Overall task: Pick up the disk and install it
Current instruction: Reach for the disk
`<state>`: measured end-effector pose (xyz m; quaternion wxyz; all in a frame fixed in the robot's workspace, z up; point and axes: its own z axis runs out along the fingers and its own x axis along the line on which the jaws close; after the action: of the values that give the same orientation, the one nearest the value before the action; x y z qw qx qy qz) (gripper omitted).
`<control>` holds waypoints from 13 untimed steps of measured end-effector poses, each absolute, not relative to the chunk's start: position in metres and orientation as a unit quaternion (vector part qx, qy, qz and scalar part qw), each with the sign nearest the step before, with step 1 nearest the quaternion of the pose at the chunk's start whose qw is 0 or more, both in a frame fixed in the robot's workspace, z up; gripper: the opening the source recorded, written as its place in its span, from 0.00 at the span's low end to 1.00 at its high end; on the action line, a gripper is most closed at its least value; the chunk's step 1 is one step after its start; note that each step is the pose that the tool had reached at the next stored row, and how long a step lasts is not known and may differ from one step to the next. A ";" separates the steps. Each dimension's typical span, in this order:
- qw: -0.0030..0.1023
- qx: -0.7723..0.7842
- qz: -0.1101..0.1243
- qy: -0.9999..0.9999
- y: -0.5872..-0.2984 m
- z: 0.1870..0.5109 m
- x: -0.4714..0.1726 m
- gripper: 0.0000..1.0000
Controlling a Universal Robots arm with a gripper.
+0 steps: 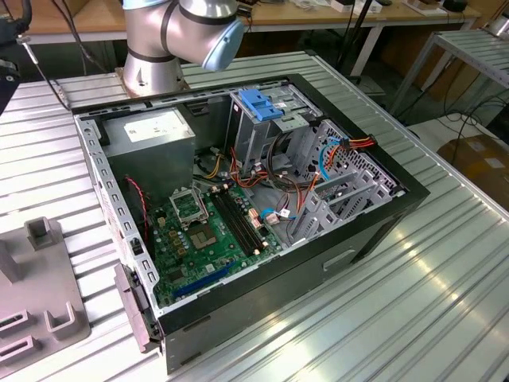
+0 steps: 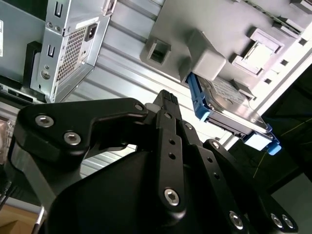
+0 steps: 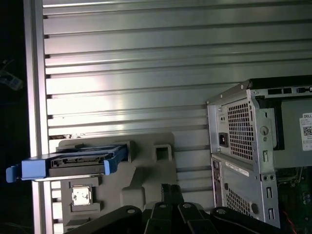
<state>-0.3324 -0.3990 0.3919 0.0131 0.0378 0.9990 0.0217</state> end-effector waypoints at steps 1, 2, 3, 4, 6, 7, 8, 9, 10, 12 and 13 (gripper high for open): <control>0.013 0.038 0.022 0.999 -0.399 0.392 -0.336 0.10; 0.013 0.038 0.022 0.999 -0.399 0.392 -0.339 0.10; 0.013 0.038 0.022 0.999 -0.399 0.392 -0.343 0.10; 0.013 0.038 0.022 0.999 -0.399 0.392 -0.348 0.10; 0.013 0.038 0.022 0.999 -0.399 0.392 -0.355 0.10; 0.013 0.038 0.022 0.999 -0.399 0.392 -0.357 0.10; 0.013 0.038 0.022 0.999 -0.399 0.392 -0.360 0.10; 0.013 0.038 0.022 0.999 -0.399 0.392 -0.362 0.10; 0.013 0.038 0.022 0.999 -0.399 0.392 -0.365 0.10; 0.013 0.038 0.022 0.999 -0.399 0.392 -0.373 0.10; 0.013 0.038 0.022 0.999 -0.399 0.392 -0.377 0.10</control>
<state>-0.3774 -0.3990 0.3916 0.0131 0.0379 0.9990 0.0217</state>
